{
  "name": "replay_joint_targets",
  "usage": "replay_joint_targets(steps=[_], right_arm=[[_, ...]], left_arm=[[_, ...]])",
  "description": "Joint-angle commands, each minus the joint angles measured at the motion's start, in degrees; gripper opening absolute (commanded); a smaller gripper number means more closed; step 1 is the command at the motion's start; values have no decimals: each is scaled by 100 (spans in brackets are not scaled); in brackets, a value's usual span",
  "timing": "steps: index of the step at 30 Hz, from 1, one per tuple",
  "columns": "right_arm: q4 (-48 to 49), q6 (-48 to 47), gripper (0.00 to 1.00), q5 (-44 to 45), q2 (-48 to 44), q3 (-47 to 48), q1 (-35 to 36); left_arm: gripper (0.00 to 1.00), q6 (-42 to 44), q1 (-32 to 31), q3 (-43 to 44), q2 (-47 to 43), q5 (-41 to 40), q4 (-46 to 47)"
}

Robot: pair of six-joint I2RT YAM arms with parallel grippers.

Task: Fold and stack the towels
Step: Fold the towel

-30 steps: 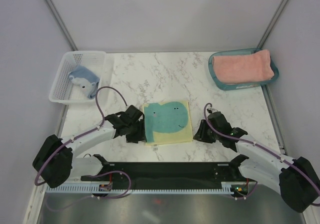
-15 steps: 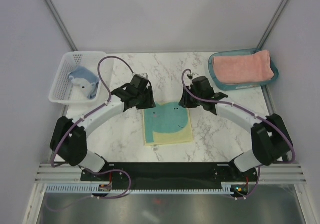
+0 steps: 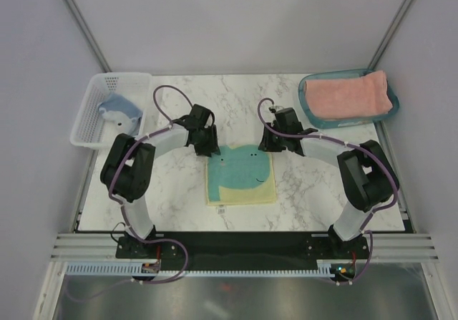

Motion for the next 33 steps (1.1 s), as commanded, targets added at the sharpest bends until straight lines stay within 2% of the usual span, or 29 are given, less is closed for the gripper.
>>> replay_joint_targets(steps=[1, 6, 9, 13, 16, 20, 26, 29, 30, 31, 33], right_arm=[[417, 248, 31, 119, -6, -260, -19], [418, 311, 32, -73, -374, -375, -27], [58, 30, 37, -345, -603, -86, -150], [-662, -278, 41, -234, -709, 389, -335], [-1014, -129, 42, 92, -762, 486, -370], [-1059, -356, 44, -11, -578, 643, -405], [-1392, -1666, 54, -1075, -25, 1258, -678], [-1586, -2017, 57, -1400, 204, 1391, -801], [-1595, -2106, 57, -1654, 275, 1426, -844], [-1639, -2202, 57, -1760, 354, 1470, -854], [-1797, -2579, 57, -2024, 600, 1611, -923]], left_arm=[[47, 454, 36, 472, 254, 232, 332], [50, 849, 158, 762, 308, 391, 279], [54, 1209, 247, 894, 149, 777, 122], [54, 1405, 256, 1079, -44, 411, -607], [54, 1123, 256, 808, -263, 215, -890], [56, 1079, 247, 394, -651, 197, -732], [57, 1535, 308, 648, -537, 787, -723], [56, 2071, 500, 1209, -230, 970, -714], [55, 2264, 571, 1298, -116, 1163, -697], [55, 2379, 642, 1360, 42, 1756, -662], [55, 2668, 783, 1483, 218, 2182, -617]])
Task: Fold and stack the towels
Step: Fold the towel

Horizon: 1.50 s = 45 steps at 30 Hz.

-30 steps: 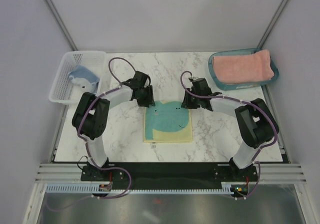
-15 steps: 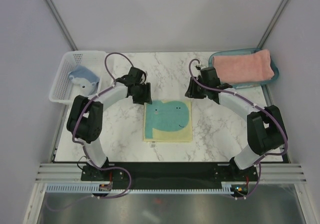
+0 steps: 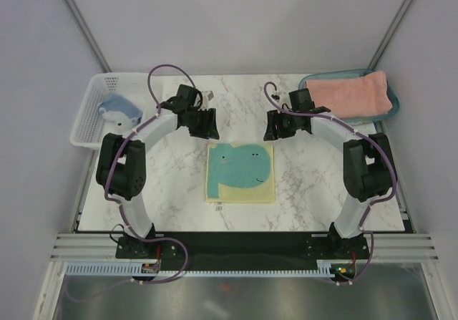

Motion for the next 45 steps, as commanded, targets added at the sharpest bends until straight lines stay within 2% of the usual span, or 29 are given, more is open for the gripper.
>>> replay_joint_targets(steps=[1, 3, 11, 17, 23, 27, 29, 33, 35, 36, 39, 40, 43, 45], right_arm=[[-356, -865, 57, -875, 351, 348, -95], [-445, -1032, 55, -1095, 580, 453, -218], [-814, -1367, 54, -1578, 1177, 875, -474], [-832, -1472, 51, -1905, 1406, 928, -491], [-849, -1464, 43, -1808, 1626, 972, -500], [-841, -1175, 41, -1545, 1600, 1034, -500], [-841, -850, 43, -1115, 1486, 1113, -500], [-744, 597, 44, 0, 916, 1008, -509], [-718, 1039, 44, 432, 468, 719, -500], [-691, 1563, 42, 564, 144, 569, -500], [-638, 2121, 34, 889, -428, -229, -465], [-586, 2453, 34, 1012, -900, -754, -439], [-506, 2781, 35, 1539, -1867, -1757, -53], [-507, 3132, 34, 1768, -2292, -2198, 386]], left_arm=[[56, 884, 260, 349, 437, 1282, 126], [55, 1112, 348, 376, 587, 1705, 108], [55, 1859, 436, 393, 1123, 2129, -58], [52, 2027, 515, 516, 1361, 2076, -217], [48, 2062, 516, 604, 1449, 1804, -252], [57, 1580, 516, 806, 1222, 1393, -235], [59, 1125, 524, 920, 827, 1268, -217], [68, 341, 516, 895, -157, -204, -208], [71, -124, 524, 667, -832, -689, -321], [69, -300, 516, 570, -1053, -753, -418], [60, -845, 446, -307, -1967, -754, -613], [59, -1117, 263, -962, -2204, -736, -552], [55, -1521, -273, -2106, -3066, -921, -533], [52, -1751, -477, -2593, -3557, -859, -437]])
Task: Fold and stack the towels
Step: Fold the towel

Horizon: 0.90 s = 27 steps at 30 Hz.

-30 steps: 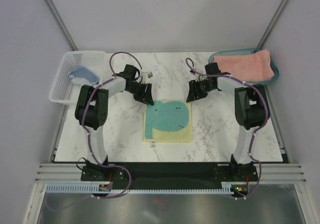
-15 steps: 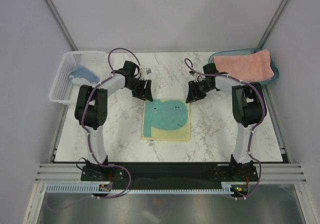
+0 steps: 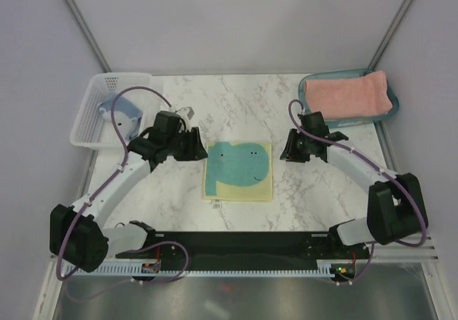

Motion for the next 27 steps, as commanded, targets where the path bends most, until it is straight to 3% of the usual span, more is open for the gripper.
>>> replay_joint_targets(steps=[1, 6, 10, 16, 20, 27], right_arm=[[-8, 1023, 34, 711, -823, -935, 586], [290, 2123, 33, 992, -1959, -1922, 1228], [528, 2343, 32, 1072, -2452, -2328, 1396], [711, 2238, 24, 1037, -2181, -2354, 1650], [976, 2159, 0, 949, -1978, -2416, 2097], [1652, 2528, 0, 1265, -1776, -2863, 2881]], left_arm=[[50, -1067, -518, -1164, -382, -236, -236], [45, -1517, -748, -1966, -822, 0, 465], [44, -1597, -766, -2187, -429, 71, 705], [41, -1711, -792, -2424, -137, 203, 1091], [40, -1860, -801, -2565, 73, 466, 1338], [39, -1896, -880, -2671, 329, 396, 1434]])
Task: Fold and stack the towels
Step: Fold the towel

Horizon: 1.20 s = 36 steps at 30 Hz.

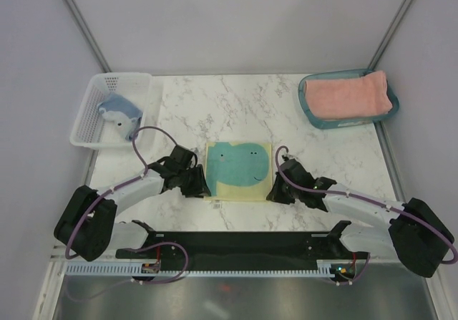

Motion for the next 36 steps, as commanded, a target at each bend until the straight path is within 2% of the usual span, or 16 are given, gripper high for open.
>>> replay_joint_targets(steps=[1, 4, 7, 14, 17, 29, 30, 32, 34, 36], right_arm=[[579, 294, 0, 266, 86, -180, 256], [729, 391, 0, 336, 183, -268, 414], [747, 417, 0, 433, 210, -268, 537], [765, 435, 0, 687, 271, -347, 599], [861, 435, 0, 846, 271, -470, 599], [871, 567, 0, 1040, 113, -769, 617], [862, 584, 0, 1040, 87, -795, 617], [818, 593, 0, 1049, 25, -796, 626], [783, 593, 0, 1040, -19, -778, 634], [756, 593, 0, 1040, -72, -769, 652]], left_arm=[[39, -232, -54, -67, 45, 95, 300], [34, -215, -54, -85, 106, 77, 318], [21, -206, -54, -111, 133, 59, 309], [14, -180, -46, -41, 62, -20, -24], [2, -127, -54, 90, 62, -2, -192], [2, 128, -63, 380, 97, -152, -763], [3, 145, -63, 398, 106, -125, -798], [19, 102, -63, 425, 159, 6, -798], [21, 67, -63, 460, 176, 85, -798], [16, 75, -63, 460, 142, 77, -781]])
